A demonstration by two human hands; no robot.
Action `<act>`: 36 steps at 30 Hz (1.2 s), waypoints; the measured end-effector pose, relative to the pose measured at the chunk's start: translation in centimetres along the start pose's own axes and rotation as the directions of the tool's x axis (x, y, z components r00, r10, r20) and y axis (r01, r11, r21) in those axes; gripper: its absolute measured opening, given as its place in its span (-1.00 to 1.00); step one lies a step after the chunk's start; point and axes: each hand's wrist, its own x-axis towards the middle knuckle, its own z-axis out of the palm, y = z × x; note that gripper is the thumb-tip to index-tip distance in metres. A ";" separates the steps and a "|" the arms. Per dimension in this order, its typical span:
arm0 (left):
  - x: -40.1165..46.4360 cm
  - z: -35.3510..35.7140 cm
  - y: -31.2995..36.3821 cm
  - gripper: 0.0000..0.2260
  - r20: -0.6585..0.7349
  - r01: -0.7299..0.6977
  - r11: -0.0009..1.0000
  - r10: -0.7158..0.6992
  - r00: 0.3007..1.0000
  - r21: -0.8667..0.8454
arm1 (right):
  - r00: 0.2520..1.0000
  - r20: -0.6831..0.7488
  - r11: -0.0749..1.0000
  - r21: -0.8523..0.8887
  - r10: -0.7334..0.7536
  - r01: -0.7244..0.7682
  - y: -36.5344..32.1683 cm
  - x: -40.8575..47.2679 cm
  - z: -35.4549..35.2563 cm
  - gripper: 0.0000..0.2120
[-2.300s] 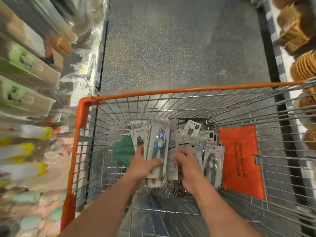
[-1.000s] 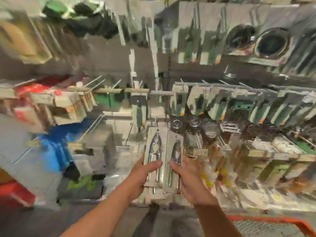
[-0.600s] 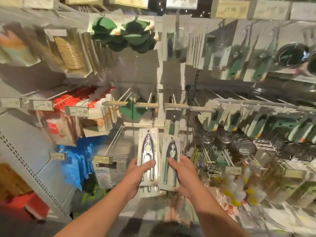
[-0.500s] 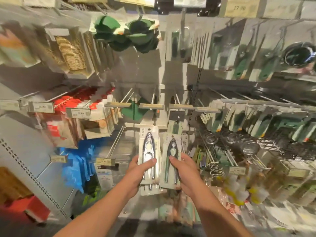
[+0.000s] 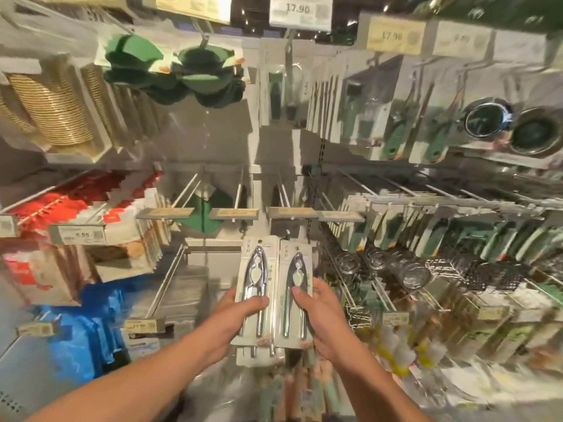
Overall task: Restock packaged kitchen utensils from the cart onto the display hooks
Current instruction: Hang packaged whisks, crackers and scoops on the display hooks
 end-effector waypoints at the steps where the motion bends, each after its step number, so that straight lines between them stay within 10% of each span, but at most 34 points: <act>1: 0.9 0.4 -0.3 -0.62 0.003 -0.015 1.000 0.015 1.000 -0.007 | 1.000 -0.008 1.000 -0.018 -0.026 0.026 -0.2 0.5 -0.6 -0.64; 6: 2.7 2.9 -1.4 -0.45 -0.054 -0.012 0.999 0.011 0.998 -0.030 | 0.999 0.022 0.996 -0.082 -0.038 0.039 -1.4 1.8 -3.8 -0.22; 9: 3.3 4.4 -2.2 -0.03 -0.075 -0.022 0.998 0.018 0.997 -0.054 | 0.998 0.044 0.994 -0.098 -0.044 0.048 -2.1 2.9 -6.0 -0.38; 13: 3.4 7.8 -1.4 -0.47 -0.118 -0.056 0.995 0.046 0.992 -0.085 | 0.996 0.013 0.988 -0.128 -0.090 0.091 -3.4 4.3 -8.0 -0.34; 18: 4.7 9.7 -1.0 -0.15 -0.200 -0.057 0.998 0.049 0.979 -0.032 | 0.987 -0.007 0.976 -0.151 -0.158 0.155 -4.5 5.6 -9.2 -0.38; 36: 3.4 12.3 -1.0 -0.11 -0.316 -0.081 0.996 0.089 0.945 0.039 | 0.983 -0.112 0.921 -0.377 -0.147 0.095 -4.6 8.9 -8.9 -0.43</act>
